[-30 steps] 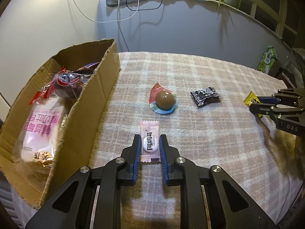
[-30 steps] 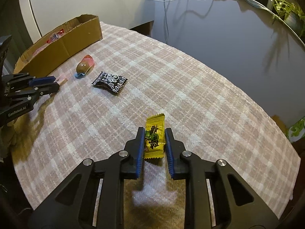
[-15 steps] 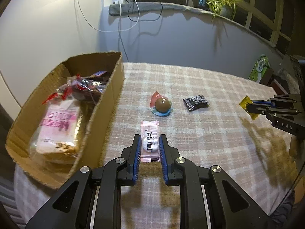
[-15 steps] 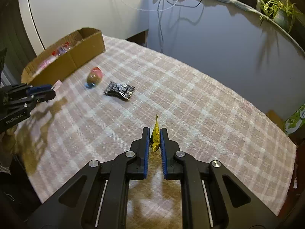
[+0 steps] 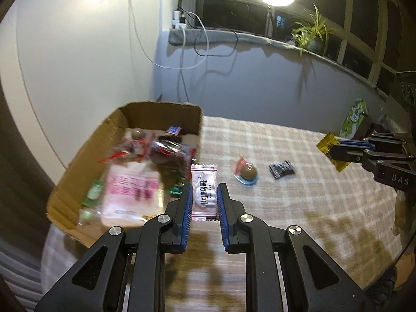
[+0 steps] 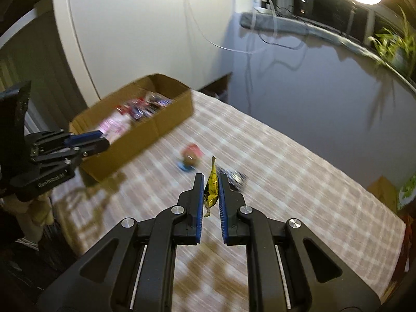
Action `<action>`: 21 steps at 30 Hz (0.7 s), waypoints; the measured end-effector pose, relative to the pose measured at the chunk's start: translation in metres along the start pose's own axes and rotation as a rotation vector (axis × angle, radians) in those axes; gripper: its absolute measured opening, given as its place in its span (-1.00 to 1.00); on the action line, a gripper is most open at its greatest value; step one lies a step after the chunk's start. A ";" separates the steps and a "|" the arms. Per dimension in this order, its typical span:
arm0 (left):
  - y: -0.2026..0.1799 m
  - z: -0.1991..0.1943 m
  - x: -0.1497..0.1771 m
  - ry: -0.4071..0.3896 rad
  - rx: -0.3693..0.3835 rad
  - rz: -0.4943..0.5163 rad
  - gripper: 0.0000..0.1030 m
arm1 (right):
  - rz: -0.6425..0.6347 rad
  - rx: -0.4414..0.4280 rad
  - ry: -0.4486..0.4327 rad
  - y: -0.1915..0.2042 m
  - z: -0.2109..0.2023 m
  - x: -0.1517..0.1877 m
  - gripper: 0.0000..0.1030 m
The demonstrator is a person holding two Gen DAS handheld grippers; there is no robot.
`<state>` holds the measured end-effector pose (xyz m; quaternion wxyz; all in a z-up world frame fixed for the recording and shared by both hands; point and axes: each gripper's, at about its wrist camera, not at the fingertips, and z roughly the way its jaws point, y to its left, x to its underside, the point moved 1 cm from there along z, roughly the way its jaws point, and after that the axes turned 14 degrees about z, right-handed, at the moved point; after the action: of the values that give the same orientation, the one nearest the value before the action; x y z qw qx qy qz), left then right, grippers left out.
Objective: Organize snacks
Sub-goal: 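Carry the pink and yellow candies into the box with both tools and release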
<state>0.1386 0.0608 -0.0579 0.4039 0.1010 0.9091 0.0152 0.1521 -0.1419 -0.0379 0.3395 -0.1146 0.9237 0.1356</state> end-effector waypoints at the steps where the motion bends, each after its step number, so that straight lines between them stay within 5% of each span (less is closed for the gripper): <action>1: 0.004 -0.001 0.000 -0.004 -0.004 -0.004 -0.66 | -0.006 -0.010 -0.002 0.008 0.003 -0.003 -0.79; 21: 0.079 0.008 0.005 -0.014 -0.061 -0.068 -0.66 | -0.070 -0.146 0.015 0.119 0.091 -0.067 -0.79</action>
<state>0.1542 0.1384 -0.0584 0.4135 0.0576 0.9083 0.0281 0.2199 0.0077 -0.0394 0.3279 -0.1721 0.9093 0.1900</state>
